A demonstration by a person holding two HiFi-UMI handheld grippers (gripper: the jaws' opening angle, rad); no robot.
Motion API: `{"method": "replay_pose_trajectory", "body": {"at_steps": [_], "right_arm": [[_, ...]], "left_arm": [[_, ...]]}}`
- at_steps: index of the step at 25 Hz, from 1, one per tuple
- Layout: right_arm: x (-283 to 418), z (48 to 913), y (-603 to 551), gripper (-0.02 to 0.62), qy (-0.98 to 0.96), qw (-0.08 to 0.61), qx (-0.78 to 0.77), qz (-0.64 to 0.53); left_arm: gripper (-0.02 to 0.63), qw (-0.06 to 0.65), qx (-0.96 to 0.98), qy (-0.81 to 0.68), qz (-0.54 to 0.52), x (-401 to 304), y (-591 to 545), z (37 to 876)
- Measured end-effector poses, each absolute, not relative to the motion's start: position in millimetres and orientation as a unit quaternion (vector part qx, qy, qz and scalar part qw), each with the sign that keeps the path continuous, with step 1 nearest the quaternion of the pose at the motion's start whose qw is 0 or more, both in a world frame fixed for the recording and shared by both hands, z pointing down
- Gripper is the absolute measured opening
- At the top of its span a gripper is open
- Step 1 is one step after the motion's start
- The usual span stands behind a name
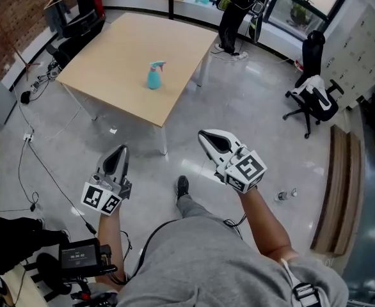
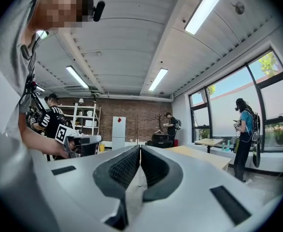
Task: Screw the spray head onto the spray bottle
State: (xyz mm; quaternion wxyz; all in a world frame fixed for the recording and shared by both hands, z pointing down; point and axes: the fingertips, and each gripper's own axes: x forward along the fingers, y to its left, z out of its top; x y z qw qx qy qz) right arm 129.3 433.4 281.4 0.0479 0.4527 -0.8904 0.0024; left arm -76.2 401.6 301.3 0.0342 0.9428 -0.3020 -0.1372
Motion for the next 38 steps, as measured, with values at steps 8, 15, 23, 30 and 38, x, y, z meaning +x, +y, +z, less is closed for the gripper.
{"method": "replay_pose_trajectory", "body": {"at_steps": [8, 15, 23, 30, 38], "right_arm": [[153.6, 303.7, 320.3, 0.006, -0.895, 0.034, 0.445, 0.026], [184.1, 320.1, 218.1, 0.006, -0.904, 0.024, 0.424, 0.049], [195.2, 316.4, 130.4, 0.006, -0.92, 0.028, 0.388, 0.048], [170.4, 322.2, 76.2, 0.006, -0.926, 0.034, 0.373, 0.046], [166.3, 343.6, 21.6, 0.008, -0.923, 0.042, 0.379, 0.051]], "left_arm": [[0.011, 0.046, 0.944, -0.305, -0.114, -43.0, 296.0, 318.4], [0.011, 0.06, 0.942, -0.318, -0.094, -5.8, 191.4, 329.7], [0.011, 0.064, 0.938, -0.33, -0.088, 29.7, 109.7, 332.2], [0.011, 0.069, 0.935, -0.333, -0.097, 17.7, 51.5, 345.3], [0.011, 0.09, 0.934, -0.332, -0.093, 18.5, -21.5, 382.5]]}}
